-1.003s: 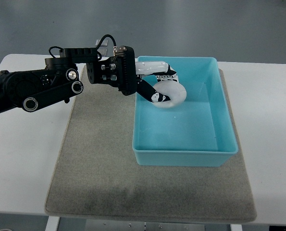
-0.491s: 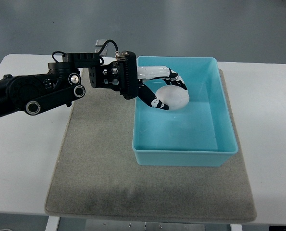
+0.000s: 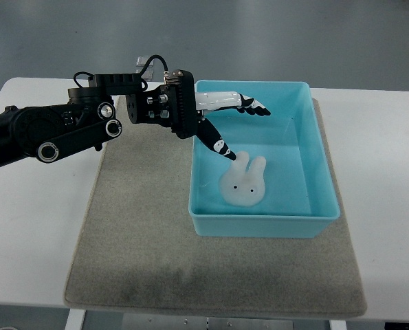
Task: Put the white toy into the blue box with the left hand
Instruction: 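Open the left hand to release the rabbit toy into the box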
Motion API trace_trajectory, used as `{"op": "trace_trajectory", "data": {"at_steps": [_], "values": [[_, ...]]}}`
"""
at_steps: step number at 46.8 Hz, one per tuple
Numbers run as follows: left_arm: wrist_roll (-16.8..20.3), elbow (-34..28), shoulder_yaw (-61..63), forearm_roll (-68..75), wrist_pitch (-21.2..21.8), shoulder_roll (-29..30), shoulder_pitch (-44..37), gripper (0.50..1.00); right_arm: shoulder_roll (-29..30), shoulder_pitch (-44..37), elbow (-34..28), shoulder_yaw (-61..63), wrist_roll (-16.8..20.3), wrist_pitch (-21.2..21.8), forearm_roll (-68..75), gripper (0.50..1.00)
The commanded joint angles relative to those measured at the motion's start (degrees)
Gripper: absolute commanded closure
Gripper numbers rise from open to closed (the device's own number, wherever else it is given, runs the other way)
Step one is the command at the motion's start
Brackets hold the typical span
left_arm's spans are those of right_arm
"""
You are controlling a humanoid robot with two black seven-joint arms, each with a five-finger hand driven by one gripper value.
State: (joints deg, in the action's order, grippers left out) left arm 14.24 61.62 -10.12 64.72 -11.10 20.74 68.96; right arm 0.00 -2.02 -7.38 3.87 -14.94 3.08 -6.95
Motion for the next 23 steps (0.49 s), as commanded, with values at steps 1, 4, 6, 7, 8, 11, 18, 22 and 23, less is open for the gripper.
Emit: {"op": "trace_trajectory", "data": {"at_steps": [1,4,6,7,8,11,18,22,23], "values": [[0.1,-1.9,-0.9,0.0,0.5,0.1,0.0,0.576,0.0,0.0,0.1,0.0,0.0,0.0,0.0,0.564],[0.1,-3.6,-1.6,-0.1,1.8,0.2,0.0,0.576,0.0,0.0,0.0,0.0,0.0,0.0,0.0,0.564],[0.1,-4.8,-1.7,-0.3,2.6,0.2,0.2,0.576,0.0,0.0,0.0,0.0,0.0,0.0,0.0,0.564],[0.1,-5.2,-1.7,-0.5,2.9,0.2,0.3,0.576,0.0,0.0,0.0,0.0,0.0,0.0,0.0,0.564],[0.1,-5.5,-1.9,-0.6,3.2,0.3,0.4,0.576,0.0,0.0,0.0,0.0,0.0,0.0,-0.1,0.564],[0.1,-6.2,-2.9,-1.0,3.7,0.4,0.5,0.574,0.0,0.0,0.0,0.0,0.0,0.0,0.0,0.564],[0.1,-8.2,-3.9,-1.1,4.5,0.6,0.5,0.576,0.0,0.0,0.0,0.0,0.0,0.0,0.0,0.564],[0.1,-10.0,-3.9,-1.3,4.6,0.6,0.6,0.574,0.0,0.0,0.0,0.0,0.0,0.0,0.0,0.564],[0.1,-10.6,-3.9,-1.4,4.6,0.7,0.6,0.574,0.0,0.0,0.0,0.0,0.0,0.0,0.0,0.564]]}}
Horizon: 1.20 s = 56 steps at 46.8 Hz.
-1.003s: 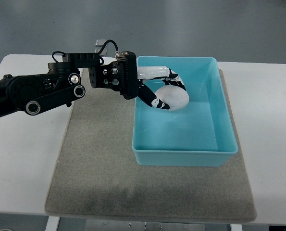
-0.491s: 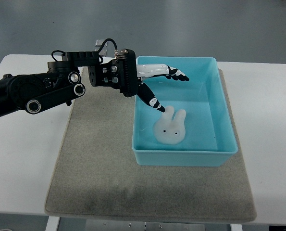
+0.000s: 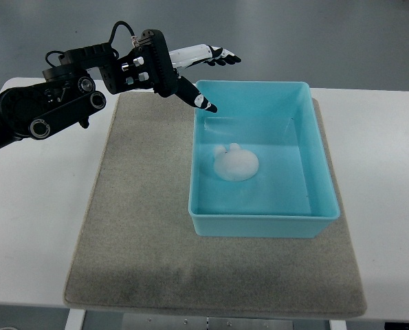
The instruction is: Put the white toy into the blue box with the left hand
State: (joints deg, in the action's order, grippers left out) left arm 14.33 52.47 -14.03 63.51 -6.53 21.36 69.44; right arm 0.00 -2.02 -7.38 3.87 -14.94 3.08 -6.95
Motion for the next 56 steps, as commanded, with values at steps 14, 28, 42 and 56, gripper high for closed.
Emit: {"op": "trace_trajectory", "data": {"at_steps": [14,28,42,56], "values": [[0.3,-13.0,0.1,-5.7,0.3,0.3,0.1,0.536,0.0,0.0,0.0,0.0,0.0,0.0,0.0,0.564],[1.0,-19.9,0.1,-13.6,0.3,0.3,-0.4,0.512,0.0,0.0,0.0,0.0,0.0,0.0,0.0,0.564],[0.9,-21.9,0.0,-35.6,0.4,-0.1,-0.4,0.512,0.0,0.0,0.0,0.0,0.0,0.0,0.0,0.564],[-0.4,-22.0,0.0,-63.3,5.1,-0.4,0.2,0.516,0.0,0.0,0.0,0.0,0.0,0.0,0.0,0.564]]}}
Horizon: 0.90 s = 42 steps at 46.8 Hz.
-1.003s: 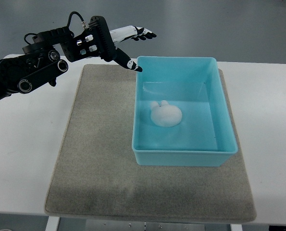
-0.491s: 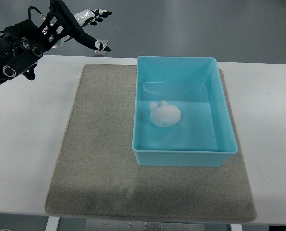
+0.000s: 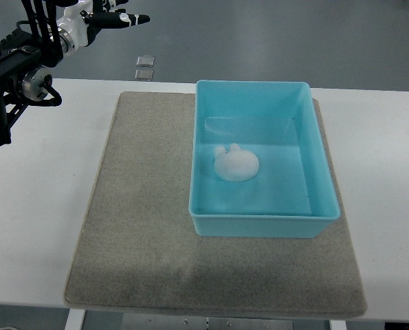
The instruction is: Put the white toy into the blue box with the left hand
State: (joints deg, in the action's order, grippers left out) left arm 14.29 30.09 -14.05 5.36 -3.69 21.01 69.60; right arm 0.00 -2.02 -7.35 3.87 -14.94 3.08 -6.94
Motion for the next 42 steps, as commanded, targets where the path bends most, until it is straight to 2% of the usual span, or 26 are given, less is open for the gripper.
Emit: {"op": "trace_trajectory", "data": {"at_steps": [1,7,15,29,42], "values": [[-0.4,0.7,0.0,-6.6,3.1,-0.1,0.0,0.516,0.0,0.0,0.0,0.0,0.0,0.0,0.0,0.564],[-0.8,1.1,-0.4,-15.5,5.6,-0.3,0.1,0.516,0.0,0.0,0.0,0.0,0.0,0.0,0.0,0.564],[-1.1,1.1,-0.7,-22.8,4.1,-0.3,-0.4,0.512,0.0,0.0,0.0,0.0,0.0,0.0,0.0,0.564],[0.0,-0.2,-1.2,-24.8,-7.8,-1.0,-2.2,0.512,0.0,0.0,0.1,0.0,0.0,0.0,0.0,0.564],[1.4,-2.3,-2.4,-34.9,-14.8,-2.5,-3.7,0.512,0.0,0.0,0.0,0.0,0.0,0.0,0.0,0.564]]}}
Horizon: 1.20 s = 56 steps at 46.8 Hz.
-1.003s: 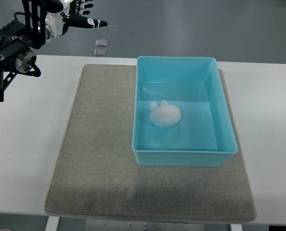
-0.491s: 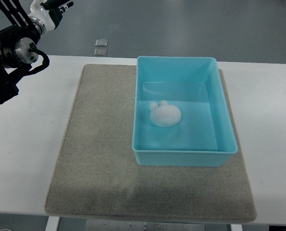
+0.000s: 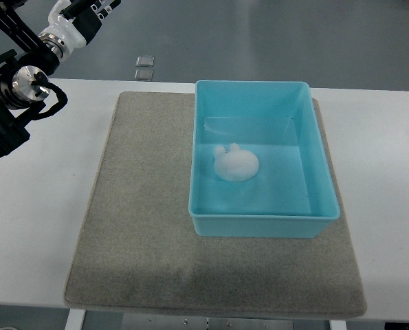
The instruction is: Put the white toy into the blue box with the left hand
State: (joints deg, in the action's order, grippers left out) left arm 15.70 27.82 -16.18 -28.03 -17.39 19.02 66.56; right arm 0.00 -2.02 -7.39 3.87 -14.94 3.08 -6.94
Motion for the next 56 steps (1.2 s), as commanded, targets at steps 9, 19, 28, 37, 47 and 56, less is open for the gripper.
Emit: {"op": "trace_trajectory", "data": {"at_steps": [9,19,28,37,47,56], "values": [[0.0,-1.3,-3.3,-3.6,-0.7,-2.4,-2.9,0.512,0.0,0.0,0.0,0.0,0.0,0.0,0.0,0.564],[0.0,-1.7,-5.3,-3.6,-1.2,-3.6,-4.3,0.512,0.0,0.0,0.0,0.0,0.0,0.0,0.0,0.564],[0.0,-1.9,-5.3,-3.5,0.4,-4.4,-5.2,0.512,0.0,0.0,0.0,0.0,0.0,0.0,0.0,0.564],[0.0,-2.3,-5.3,-2.5,0.2,-4.8,-5.6,0.510,0.0,0.0,0.1,0.0,0.0,0.0,0.0,0.564],[0.0,-2.4,-5.3,-2.5,0.2,-4.8,-5.8,0.510,0.0,0.0,0.1,0.0,0.0,0.0,0.0,0.564],[0.0,-3.4,-5.3,-2.5,0.1,-4.8,-5.9,0.510,0.0,0.0,0.0,0.0,0.0,0.0,0.0,0.564]]}}
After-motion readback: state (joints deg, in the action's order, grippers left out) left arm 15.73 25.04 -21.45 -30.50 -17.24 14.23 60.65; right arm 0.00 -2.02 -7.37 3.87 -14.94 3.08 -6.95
